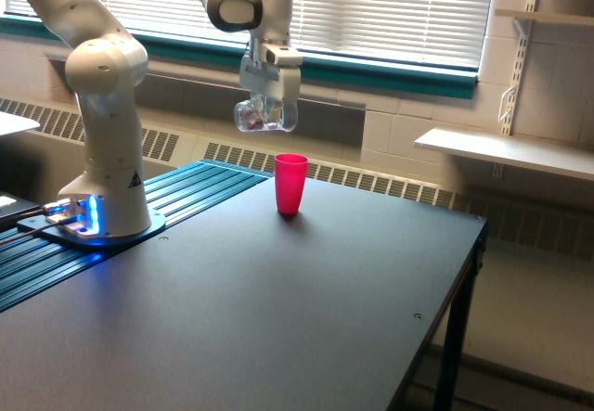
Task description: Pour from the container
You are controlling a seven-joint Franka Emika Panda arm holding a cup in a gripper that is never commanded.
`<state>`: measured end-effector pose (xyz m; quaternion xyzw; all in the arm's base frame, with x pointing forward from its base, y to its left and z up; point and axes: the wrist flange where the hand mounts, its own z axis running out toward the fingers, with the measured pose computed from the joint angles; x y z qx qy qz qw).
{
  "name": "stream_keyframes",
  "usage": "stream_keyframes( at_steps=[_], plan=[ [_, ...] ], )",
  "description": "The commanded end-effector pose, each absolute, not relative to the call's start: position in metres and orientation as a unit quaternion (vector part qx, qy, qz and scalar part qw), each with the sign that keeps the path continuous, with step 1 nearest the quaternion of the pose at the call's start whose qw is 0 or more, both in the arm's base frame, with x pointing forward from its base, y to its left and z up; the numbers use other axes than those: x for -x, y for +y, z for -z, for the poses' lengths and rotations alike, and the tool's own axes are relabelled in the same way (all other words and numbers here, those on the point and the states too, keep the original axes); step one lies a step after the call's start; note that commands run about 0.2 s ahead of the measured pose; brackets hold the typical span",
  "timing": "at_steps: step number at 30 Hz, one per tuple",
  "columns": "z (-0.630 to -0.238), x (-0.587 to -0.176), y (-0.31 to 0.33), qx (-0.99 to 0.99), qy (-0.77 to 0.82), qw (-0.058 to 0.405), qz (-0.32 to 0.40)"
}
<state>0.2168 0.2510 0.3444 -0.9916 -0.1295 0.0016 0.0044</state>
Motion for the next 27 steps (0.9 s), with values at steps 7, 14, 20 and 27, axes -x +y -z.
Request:
stream_keyframes(
  at_steps=[7, 14, 20, 27],
  plan=[
    [-0.334, -0.239, 0.258, 0.994, -0.111, 0.003, -0.008],
    [-0.326, -0.243, 0.265, 0.994, -0.112, 0.004, -0.016],
    [-0.320, -0.244, 0.269, 0.993, -0.111, -0.010, -0.028],
    [-0.316, -0.243, 0.274, 0.991, -0.110, -0.055, -0.042]
  ],
)
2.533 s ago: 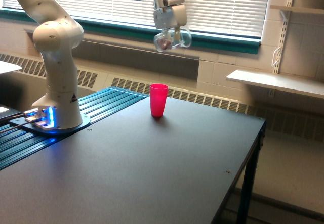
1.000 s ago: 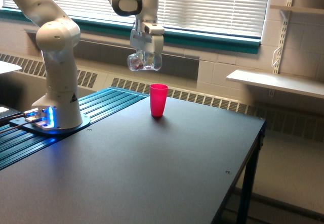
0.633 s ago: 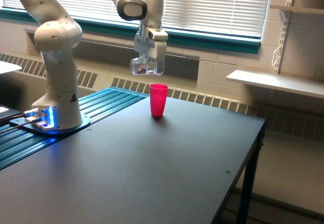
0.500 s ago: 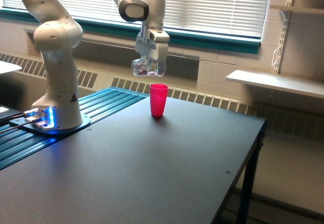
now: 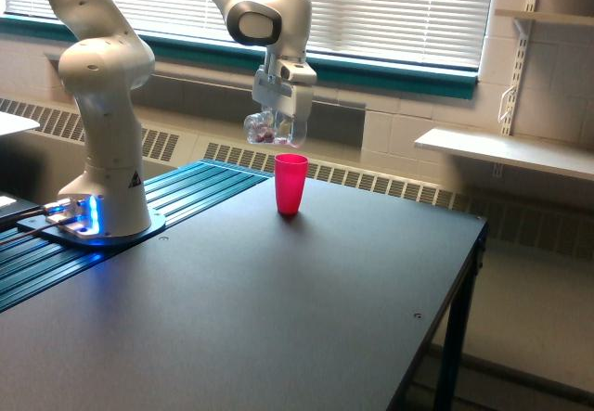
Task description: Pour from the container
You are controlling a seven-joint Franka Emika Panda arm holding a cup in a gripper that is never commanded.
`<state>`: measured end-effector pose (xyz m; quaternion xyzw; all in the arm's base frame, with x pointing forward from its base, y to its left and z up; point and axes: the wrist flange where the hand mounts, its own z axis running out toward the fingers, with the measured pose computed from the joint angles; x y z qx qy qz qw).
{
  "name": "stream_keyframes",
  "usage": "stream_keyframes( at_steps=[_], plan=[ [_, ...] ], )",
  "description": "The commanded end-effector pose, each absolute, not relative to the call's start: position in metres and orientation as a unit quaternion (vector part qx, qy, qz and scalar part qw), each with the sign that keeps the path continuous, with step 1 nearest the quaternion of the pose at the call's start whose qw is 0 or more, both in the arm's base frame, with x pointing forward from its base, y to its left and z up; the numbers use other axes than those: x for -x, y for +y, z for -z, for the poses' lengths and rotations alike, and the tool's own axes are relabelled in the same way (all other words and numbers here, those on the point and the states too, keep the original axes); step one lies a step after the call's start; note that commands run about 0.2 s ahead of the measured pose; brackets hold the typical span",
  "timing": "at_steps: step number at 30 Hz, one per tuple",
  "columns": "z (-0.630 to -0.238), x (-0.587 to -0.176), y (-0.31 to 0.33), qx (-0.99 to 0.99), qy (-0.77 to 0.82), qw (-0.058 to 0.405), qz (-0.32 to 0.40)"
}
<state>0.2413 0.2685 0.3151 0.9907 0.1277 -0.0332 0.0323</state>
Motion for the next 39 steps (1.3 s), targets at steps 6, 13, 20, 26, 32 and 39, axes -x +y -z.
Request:
stream_keyframes(
  at_steps=[6, 13, 20, 26, 32, 39],
  plan=[
    [-0.3166, -0.2477, 0.2794, -0.991, 0.098, 0.063, 0.059],
    [-0.3166, -0.2491, 0.2831, -0.991, 0.092, 0.071, 0.066],
    [-0.3166, -0.2516, 0.2833, -0.991, 0.083, 0.067, 0.075],
    [-0.3155, -0.2514, 0.2834, -0.992, 0.078, 0.059, 0.079],
    [-0.3136, -0.2493, 0.2824, -0.992, 0.079, 0.063, 0.079],
    [-0.3194, -0.2494, 0.2785, -0.992, 0.080, 0.052, 0.086]
  ],
)
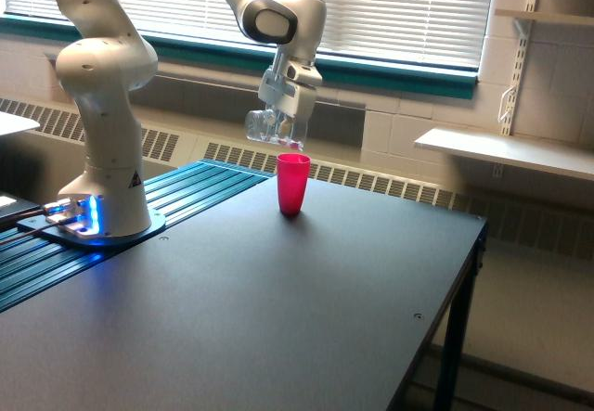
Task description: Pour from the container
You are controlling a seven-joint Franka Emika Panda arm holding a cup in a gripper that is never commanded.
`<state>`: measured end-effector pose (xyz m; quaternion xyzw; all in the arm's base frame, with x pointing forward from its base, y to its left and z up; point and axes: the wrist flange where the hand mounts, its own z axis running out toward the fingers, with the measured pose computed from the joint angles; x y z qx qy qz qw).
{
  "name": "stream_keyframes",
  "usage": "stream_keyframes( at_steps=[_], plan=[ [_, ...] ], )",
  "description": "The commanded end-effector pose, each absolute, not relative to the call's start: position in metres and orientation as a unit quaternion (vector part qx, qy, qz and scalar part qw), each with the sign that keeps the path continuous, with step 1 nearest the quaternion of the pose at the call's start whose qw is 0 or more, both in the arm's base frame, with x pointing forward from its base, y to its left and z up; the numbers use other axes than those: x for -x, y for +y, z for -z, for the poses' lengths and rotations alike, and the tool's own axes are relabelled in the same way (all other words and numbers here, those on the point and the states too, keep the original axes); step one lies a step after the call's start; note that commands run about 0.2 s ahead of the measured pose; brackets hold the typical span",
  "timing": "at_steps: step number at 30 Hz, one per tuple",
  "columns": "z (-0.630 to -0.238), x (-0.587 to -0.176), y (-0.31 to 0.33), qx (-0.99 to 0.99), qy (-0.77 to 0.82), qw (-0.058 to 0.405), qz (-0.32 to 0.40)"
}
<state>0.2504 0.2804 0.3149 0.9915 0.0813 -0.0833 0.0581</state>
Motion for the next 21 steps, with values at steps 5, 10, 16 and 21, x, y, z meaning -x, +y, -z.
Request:
stream_keyframes(
  at_steps=[5, 10, 16, 21],
  plan=[
    [-0.319, -0.246, 0.277, -0.992, 0.080, 0.053, 0.087],
    [-0.318, -0.244, 0.275, -0.991, 0.081, 0.054, 0.087],
    [-0.316, -0.240, 0.273, -0.991, 0.080, 0.055, 0.090],
    [-0.315, -0.238, 0.272, -0.991, 0.079, 0.054, 0.096]
  ],
)
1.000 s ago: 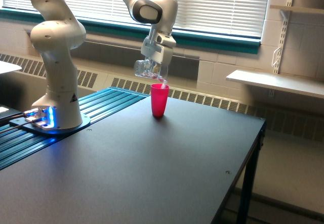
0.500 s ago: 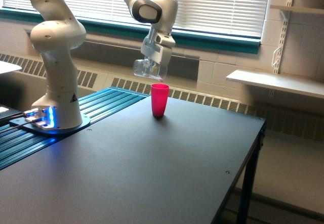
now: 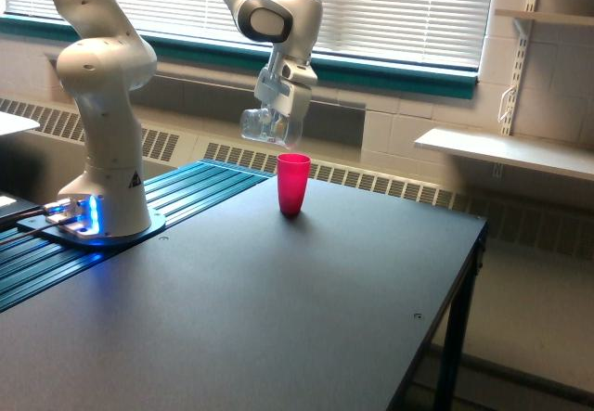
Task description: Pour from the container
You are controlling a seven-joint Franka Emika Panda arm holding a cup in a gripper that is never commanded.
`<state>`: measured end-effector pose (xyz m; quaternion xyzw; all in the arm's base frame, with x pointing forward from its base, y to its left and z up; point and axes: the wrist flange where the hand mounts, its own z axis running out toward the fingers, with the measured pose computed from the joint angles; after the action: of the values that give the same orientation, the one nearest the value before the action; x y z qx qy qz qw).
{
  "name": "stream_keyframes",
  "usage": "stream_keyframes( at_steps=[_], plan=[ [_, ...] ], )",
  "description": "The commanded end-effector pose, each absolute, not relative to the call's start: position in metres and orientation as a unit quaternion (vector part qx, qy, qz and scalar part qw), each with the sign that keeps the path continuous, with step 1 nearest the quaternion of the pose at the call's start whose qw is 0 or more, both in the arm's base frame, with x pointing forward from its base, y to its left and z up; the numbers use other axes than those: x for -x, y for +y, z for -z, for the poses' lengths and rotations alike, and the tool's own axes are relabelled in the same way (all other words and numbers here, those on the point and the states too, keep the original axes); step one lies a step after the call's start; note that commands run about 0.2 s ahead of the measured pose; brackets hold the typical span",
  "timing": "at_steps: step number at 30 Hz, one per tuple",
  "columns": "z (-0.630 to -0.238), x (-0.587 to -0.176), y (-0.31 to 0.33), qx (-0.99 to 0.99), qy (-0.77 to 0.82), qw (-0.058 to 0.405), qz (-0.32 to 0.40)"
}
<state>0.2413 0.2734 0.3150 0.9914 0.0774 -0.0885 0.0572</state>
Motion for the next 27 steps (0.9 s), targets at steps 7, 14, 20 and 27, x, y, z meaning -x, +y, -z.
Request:
stream_keyframes(
  at_steps=[7, 14, 20, 27],
  plan=[
    [-0.313, -0.237, 0.270, -0.990, 0.075, 0.061, 0.107],
    [-0.314, -0.243, 0.270, -0.990, 0.065, 0.058, 0.109],
    [-0.314, -0.246, 0.269, -0.991, 0.059, 0.057, 0.108],
    [-0.314, -0.248, 0.269, -0.992, 0.053, 0.060, 0.094]
  ],
)
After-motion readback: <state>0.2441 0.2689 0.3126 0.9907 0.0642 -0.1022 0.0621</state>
